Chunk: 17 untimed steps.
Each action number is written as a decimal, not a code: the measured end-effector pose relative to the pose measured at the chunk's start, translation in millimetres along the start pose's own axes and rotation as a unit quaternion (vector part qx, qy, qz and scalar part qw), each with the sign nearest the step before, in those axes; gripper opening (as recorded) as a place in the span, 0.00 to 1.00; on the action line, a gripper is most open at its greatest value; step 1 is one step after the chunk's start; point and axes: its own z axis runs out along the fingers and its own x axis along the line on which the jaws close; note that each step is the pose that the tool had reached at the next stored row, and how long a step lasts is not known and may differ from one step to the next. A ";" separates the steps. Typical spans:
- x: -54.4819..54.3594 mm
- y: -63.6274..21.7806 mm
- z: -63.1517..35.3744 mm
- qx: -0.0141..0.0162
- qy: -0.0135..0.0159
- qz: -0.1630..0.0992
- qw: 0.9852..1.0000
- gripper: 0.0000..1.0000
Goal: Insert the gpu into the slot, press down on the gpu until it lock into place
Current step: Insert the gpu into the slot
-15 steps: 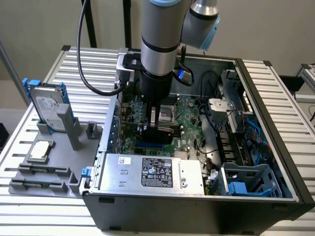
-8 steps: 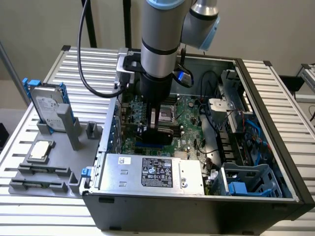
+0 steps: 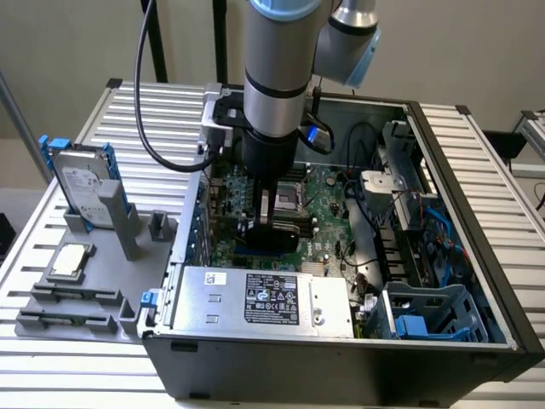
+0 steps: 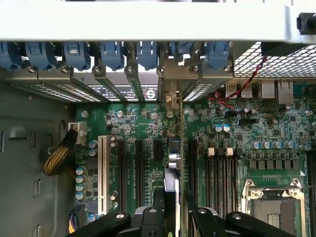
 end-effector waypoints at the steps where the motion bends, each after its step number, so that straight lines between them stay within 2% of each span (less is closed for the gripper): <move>1: 0.0 0.0 0.3 0.000 0.000 0.000 1.000 0.26; 10: 0.0 -0.1 0.5 -0.008 0.000 0.000 1.000 0.26; 17: 0.0 -1.0 0.4 -0.008 0.000 0.000 1.000 0.26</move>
